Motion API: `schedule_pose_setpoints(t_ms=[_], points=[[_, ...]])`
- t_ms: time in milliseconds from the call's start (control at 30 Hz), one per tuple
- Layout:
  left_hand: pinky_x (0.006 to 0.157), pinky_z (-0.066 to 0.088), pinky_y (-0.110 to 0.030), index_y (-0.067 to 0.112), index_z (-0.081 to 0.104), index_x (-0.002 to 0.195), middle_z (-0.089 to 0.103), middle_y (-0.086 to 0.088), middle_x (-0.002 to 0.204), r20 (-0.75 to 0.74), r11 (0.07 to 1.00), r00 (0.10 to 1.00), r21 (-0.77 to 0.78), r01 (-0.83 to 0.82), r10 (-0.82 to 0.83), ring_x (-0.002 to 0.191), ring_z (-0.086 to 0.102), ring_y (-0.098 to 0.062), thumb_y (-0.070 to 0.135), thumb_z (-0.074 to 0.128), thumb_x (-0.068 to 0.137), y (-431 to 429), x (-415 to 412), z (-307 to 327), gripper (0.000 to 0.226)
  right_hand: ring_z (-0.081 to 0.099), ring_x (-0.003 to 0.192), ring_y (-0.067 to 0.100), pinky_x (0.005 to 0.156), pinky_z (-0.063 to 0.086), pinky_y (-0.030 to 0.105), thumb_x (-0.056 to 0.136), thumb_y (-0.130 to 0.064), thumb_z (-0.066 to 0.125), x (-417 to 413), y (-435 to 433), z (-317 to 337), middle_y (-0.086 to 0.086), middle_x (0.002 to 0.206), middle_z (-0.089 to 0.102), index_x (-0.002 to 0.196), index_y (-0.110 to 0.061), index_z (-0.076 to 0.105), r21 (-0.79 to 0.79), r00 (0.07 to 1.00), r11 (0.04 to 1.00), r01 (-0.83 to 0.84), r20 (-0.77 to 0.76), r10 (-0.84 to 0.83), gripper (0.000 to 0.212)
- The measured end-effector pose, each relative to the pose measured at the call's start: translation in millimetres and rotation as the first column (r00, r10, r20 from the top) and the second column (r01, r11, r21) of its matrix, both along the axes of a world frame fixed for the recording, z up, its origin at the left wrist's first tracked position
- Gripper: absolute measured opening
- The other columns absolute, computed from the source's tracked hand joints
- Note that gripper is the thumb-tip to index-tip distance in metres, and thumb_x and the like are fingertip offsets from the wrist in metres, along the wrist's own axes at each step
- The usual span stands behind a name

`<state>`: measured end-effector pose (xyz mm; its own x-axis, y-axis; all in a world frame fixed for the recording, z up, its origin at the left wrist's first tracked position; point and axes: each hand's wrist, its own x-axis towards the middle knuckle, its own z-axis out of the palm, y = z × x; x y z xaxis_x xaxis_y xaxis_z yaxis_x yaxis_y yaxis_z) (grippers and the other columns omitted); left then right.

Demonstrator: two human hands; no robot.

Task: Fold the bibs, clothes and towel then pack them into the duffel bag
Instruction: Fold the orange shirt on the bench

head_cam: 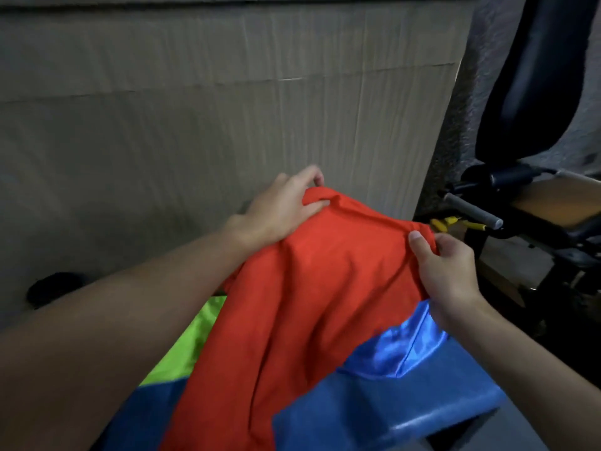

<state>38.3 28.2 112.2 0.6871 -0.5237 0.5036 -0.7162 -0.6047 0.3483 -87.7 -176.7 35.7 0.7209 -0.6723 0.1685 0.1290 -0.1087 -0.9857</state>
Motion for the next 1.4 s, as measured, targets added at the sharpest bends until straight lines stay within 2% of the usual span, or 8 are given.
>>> schedule_pose_setpoints(t_ms=[233,300,467,633,867,1133,1267,1400], points=[[0.082,0.053,-0.045,0.02,0.054,0.119,0.072,-0.009,0.108,0.033,0.988,0.996,0.137,0.076,-0.081,0.102,0.067,-0.033,0.038,0.067,0.091,-76,72,-80,0.037,0.053,0.067,0.023,0.065,0.048,0.042,0.092,-0.024,0.064,69,-69,-74,0.01,0.069,0.057,0.086,0.008,0.062,-0.158,0.968,0.979,0.128,-0.194,-0.158,0.032],[0.082,0.054,-0.046,0.018,0.049,0.126,0.069,-0.01,0.115,0.05,0.977,0.991,0.18,0.117,-0.127,0.104,0.066,-0.035,0.037,0.067,0.091,-88,80,-109,0.043,0.06,0.083,0.029,0.075,0.045,0.039,0.091,-0.024,0.065,76,-77,-90,0.011,0.081,0.062,0.096,0.002,0.062,-0.308,0.936,0.942,0.132,-0.273,-0.221,0.026],[0.082,0.055,-0.044,0.019,0.051,0.123,0.058,-0.008,0.118,0.036,0.922,0.968,0.315,0.226,-0.25,0.101,0.065,-0.033,0.028,0.068,0.091,-93,84,-179,0.037,0.038,0.125,0.032,0.101,0.028,0.051,0.087,-0.059,0.055,77,-79,-132,0.007,0.135,0.045,0.134,-0.026,0.047,-0.815,0.831,0.548,-0.189,-0.43,-0.352,0.058],[0.092,0.053,-0.045,0.01,0.07,0.106,0.059,-0.018,0.119,0.017,0.928,0.976,0.313,0.2,-0.216,0.104,0.064,-0.037,0.024,0.068,0.086,-90,81,-201,0.024,0.025,0.134,0.026,0.105,0.022,0.052,0.087,-0.069,0.041,72,-82,-151,0.0,0.149,0.03,0.145,-0.034,0.033,-0.809,0.775,0.464,-0.362,-0.537,-0.333,0.068],[0.093,0.05,-0.045,0.016,0.07,0.097,0.058,-0.008,0.121,0.006,0.965,0.988,0.218,0.147,-0.152,0.108,0.059,-0.03,0.035,0.053,0.087,-64,43,-186,0.028,0.028,0.132,0.03,0.104,0.023,0.056,0.084,-0.07,0.039,52,-64,-134,0.004,0.148,0.036,0.132,-0.03,0.05,-0.861,0.835,0.407,-0.305,-0.448,-0.32,0.064],[0.069,0.045,-0.021,0.016,0.069,0.083,0.059,0.013,0.073,-0.251,0.993,0.967,-0.098,-0.068,0.042,0.069,0.053,-0.003,0.02,0.061,0.082,53,-66,-191,0.008,0.042,0.122,0.022,0.096,0.029,0.046,0.081,-0.063,0.024,-2,41,-124,-0.008,0.123,0.056,0.119,-0.033,0.059,-0.781,0.844,0.347,-0.519,-0.532,0.068,0.06],[0.067,0.044,-0.016,0.015,0.07,0.087,0.065,0.01,0.076,-0.468,0.946,0.848,-0.07,-0.316,0.249,0.066,0.056,-0.002,0.056,0.052,0.07,131,-121,-225,0.047,0.044,0.123,0.017,0.097,0.028,0.045,0.083,-0.056,0.029,-31,103,-140,-0.013,0.12,0.058,0.118,-0.033,0.061,-0.764,0.791,0.227,-0.604,-0.541,0.287,0.052],[0.076,0.036,-0.012,0.017,0.071,0.091,0.058,0.007,0.087,-0.483,0.891,0.767,0.065,-0.449,0.421,0.081,0.056,-0.01,0.07,0.056,0.062,183,-177,-259,0.063,0.037,0.137,0.014,0.105,0.024,0.041,0.085,-0.048,0.04,-48,147,-160,-0.014,0.134,0.054,0.128,-0.032,0.055,-0.743,0.684,0.074,-0.665,-0.566,0.46,0.048]])
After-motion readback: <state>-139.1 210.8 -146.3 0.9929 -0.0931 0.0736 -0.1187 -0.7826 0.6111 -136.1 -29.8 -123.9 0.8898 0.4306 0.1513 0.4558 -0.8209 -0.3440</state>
